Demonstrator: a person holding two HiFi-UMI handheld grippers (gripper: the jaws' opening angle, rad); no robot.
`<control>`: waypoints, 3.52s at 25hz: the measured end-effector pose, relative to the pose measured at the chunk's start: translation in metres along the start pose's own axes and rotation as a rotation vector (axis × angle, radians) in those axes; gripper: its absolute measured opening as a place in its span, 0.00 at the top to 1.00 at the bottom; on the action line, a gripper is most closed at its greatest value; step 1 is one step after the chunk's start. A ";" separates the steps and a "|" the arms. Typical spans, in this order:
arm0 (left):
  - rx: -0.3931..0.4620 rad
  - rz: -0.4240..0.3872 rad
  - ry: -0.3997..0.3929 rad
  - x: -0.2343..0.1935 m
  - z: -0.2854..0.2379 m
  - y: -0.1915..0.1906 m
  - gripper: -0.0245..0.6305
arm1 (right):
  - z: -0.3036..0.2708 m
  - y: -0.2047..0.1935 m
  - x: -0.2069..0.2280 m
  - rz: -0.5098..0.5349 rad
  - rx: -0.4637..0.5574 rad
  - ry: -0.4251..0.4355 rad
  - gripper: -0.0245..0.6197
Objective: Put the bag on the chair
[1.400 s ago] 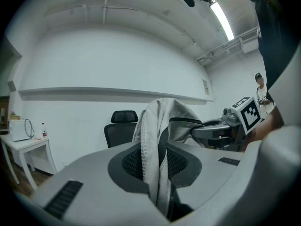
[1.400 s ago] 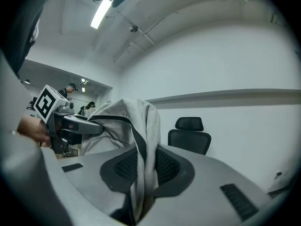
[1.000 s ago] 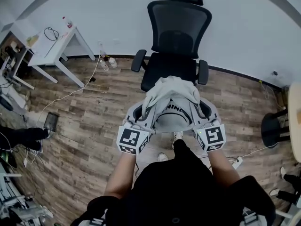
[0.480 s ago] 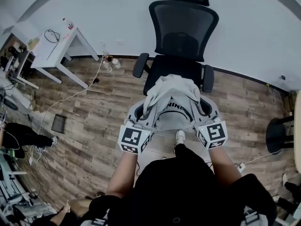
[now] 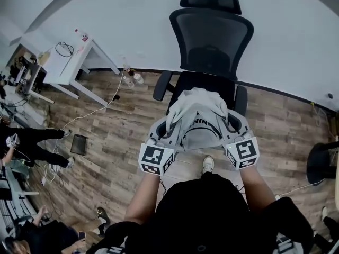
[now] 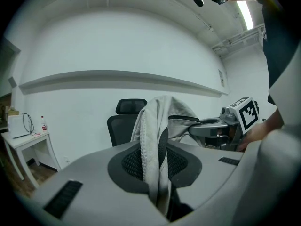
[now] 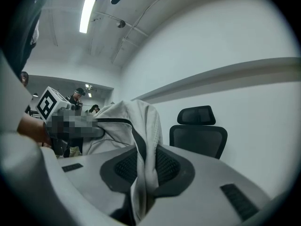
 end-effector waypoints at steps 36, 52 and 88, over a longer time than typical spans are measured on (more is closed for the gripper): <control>-0.006 -0.014 -0.229 -0.105 -0.181 0.023 0.85 | -0.139 0.000 0.105 -0.001 -0.067 -0.130 0.85; -0.071 0.009 -0.390 -0.167 -0.292 0.022 0.85 | -0.219 -0.018 0.161 -0.092 -0.141 -0.283 0.85; -0.428 0.050 -0.294 -0.184 -0.452 -0.081 0.84 | -0.318 -0.144 0.244 -0.253 -0.475 -0.170 0.78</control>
Point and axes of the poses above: the fingertips, and each gripper's own axes: z backward along the fingers, x to its right, y out of its top, the point moved 5 cm from there along z, backward along the fingers, and after that the axes turned 2 degrees about -x, right-handed, at the moved point
